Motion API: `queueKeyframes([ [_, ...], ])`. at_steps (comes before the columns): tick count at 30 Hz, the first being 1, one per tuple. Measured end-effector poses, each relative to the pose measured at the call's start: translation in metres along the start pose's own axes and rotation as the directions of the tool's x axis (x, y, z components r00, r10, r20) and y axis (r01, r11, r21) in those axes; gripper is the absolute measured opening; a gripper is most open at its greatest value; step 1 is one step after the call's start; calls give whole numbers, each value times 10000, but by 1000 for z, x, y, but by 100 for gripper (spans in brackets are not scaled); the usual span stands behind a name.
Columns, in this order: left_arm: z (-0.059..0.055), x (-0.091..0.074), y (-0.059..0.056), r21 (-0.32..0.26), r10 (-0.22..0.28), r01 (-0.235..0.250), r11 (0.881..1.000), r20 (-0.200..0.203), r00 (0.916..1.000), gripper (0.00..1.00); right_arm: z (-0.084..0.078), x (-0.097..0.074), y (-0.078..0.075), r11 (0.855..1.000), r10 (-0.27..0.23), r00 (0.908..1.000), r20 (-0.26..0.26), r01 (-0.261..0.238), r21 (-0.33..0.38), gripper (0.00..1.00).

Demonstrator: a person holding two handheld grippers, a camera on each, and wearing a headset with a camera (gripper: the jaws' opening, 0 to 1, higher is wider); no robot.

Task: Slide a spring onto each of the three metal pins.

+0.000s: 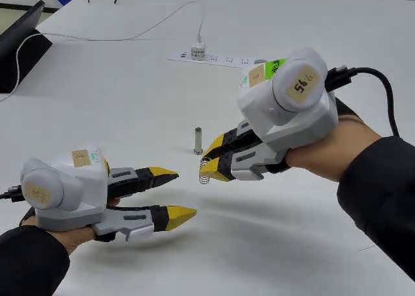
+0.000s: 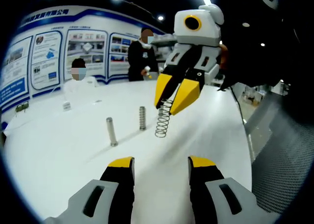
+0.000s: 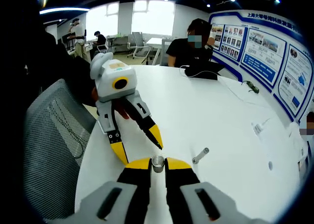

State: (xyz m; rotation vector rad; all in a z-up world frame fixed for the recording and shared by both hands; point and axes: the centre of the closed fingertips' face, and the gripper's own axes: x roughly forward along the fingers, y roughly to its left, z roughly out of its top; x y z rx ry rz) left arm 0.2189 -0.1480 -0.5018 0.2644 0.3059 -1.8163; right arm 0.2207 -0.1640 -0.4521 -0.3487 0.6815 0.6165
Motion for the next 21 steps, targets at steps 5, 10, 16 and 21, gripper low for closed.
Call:
queueKeyframes([
  [5,0,0,0,-12,20,-20,10000,4,10000,45,4,-4,-10,9998,-191,9998,27,191,-26,12],
  [10,0,0,-1,-31,35,-35,10000,-13,10000,45,6,-4,-24,9993,-370,9993,37,370,-69,12],
  [16,-1,-1,-1,-39,46,-46,10000,-36,10000,45,12,-5,-39,9978,-655,9978,129,656,-53,12],
  [21,-2,-1,-2,-51,27,-27,10000,-73,10000,44,15,-6,-52,9956,-938,9954,170,939,-34,12],
])
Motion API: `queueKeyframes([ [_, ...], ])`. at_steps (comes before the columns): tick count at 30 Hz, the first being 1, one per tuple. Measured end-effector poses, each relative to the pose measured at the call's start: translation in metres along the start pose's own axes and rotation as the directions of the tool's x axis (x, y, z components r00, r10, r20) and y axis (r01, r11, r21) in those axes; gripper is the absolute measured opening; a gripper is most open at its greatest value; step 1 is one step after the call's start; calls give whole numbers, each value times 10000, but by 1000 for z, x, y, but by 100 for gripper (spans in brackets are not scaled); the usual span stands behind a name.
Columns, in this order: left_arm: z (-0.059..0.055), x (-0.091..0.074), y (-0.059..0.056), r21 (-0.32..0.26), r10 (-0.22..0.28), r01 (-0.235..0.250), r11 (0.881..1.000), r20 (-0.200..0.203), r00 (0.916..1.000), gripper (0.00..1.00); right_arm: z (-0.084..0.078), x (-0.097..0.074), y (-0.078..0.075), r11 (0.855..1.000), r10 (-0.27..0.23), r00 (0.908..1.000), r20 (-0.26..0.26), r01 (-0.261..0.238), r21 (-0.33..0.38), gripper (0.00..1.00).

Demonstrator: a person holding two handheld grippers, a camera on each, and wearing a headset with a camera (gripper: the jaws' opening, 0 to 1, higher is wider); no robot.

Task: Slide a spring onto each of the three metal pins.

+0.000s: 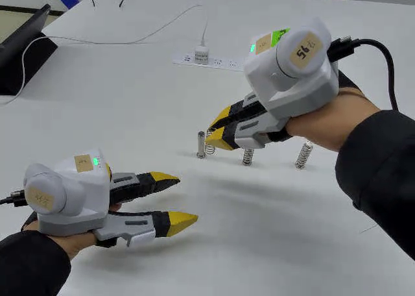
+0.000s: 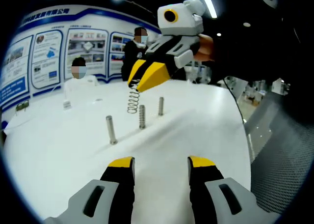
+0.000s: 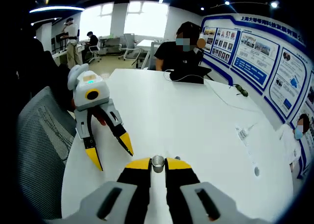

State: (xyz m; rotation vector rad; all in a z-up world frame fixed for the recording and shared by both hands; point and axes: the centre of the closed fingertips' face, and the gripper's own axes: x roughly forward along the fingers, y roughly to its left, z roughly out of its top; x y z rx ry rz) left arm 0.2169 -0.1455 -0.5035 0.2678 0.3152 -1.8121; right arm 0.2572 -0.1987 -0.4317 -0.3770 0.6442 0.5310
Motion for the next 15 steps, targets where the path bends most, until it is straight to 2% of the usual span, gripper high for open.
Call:
queueKeyframes([
  [10,-2,3,-5,-23,-100,100,9999,-19,9999,43,8,7,-27,9983,-522,9985,171,517,277,12],
  [15,-2,4,-6,-53,-135,135,9999,26,9999,43,4,18,-34,9968,-518,9987,38,514,618,12],
])
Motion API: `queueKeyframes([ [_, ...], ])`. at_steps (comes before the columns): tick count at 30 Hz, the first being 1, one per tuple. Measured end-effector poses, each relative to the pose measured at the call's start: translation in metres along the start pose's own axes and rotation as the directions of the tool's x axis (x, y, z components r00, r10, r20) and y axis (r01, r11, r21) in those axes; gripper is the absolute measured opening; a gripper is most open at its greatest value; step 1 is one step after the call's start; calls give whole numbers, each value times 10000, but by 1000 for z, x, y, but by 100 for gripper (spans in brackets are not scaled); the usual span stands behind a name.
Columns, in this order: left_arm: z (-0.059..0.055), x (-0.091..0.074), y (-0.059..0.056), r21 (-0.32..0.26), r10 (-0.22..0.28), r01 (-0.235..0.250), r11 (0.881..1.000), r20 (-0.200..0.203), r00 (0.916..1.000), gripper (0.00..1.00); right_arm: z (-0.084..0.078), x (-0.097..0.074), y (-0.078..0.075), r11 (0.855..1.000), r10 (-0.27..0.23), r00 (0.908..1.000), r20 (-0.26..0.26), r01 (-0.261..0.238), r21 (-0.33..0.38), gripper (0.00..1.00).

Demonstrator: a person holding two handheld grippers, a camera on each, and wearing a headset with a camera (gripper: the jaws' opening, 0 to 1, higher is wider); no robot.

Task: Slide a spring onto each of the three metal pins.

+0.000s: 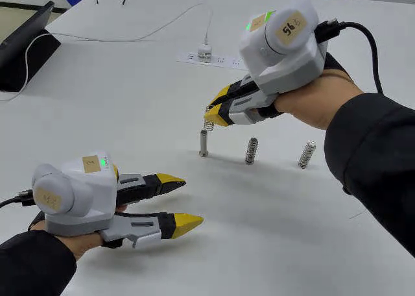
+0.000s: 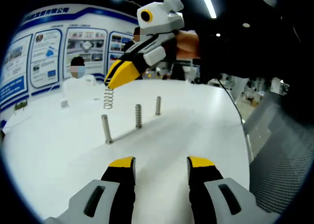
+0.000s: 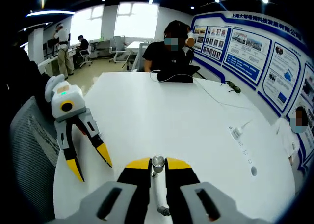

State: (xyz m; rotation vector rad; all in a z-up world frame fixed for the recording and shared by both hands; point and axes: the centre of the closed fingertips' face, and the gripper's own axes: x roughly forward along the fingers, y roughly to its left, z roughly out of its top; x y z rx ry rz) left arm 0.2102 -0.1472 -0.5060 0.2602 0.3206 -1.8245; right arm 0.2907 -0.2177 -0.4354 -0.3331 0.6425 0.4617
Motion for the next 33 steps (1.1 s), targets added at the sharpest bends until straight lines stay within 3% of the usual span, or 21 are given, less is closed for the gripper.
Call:
queueKeyframes([
  [21,-1,0,4,-80,45,-44,10000,104,9999,42,-9,19,-1,9983,201,9992,-351,-181,552,12],
  [33,-1,0,2,-100,44,-43,9999,111,9999,42,-26,37,-1,9949,356,9962,-789,-279,974,12],
])
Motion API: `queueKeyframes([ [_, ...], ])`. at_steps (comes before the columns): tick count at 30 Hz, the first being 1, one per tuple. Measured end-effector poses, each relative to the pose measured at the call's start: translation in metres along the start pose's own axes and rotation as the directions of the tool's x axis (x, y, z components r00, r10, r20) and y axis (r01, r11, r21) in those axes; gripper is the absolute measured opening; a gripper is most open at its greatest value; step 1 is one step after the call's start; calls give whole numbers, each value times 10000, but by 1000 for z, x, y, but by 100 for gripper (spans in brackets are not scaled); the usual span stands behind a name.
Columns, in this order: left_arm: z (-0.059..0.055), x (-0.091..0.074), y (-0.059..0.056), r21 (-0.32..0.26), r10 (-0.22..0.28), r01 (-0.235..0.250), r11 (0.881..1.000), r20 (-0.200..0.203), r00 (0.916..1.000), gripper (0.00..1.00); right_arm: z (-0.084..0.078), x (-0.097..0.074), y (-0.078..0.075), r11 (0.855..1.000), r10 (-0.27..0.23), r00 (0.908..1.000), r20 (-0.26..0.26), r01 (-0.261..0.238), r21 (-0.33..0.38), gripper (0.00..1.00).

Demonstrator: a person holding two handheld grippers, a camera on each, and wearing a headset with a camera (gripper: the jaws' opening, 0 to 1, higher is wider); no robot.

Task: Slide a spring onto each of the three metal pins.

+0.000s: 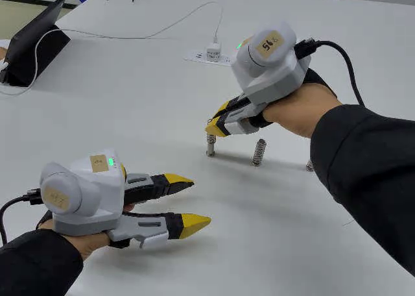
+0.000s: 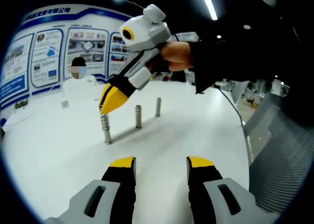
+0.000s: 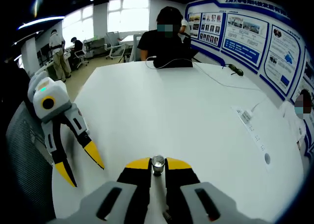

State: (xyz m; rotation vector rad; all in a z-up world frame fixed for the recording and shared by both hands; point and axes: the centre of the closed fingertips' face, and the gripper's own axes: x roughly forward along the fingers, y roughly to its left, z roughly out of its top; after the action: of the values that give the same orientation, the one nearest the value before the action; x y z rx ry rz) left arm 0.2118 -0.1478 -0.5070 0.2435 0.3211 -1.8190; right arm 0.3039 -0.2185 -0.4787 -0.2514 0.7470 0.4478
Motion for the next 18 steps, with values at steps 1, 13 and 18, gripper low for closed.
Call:
queueKeyframes([
  [1,0,0,0,2,1,-1,10000,-1,10000,42,-1,1,0,10000,-3,10000,-19,3,1,12],
  [13,0,-1,0,-20,40,-40,10000,-17,10000,42,-17,10,4,9994,96,9996,-267,-87,340,12],
  [18,0,-1,0,-29,55,-55,10000,-25,10000,42,-21,13,8,9994,120,9993,-366,-108,337,12],
])
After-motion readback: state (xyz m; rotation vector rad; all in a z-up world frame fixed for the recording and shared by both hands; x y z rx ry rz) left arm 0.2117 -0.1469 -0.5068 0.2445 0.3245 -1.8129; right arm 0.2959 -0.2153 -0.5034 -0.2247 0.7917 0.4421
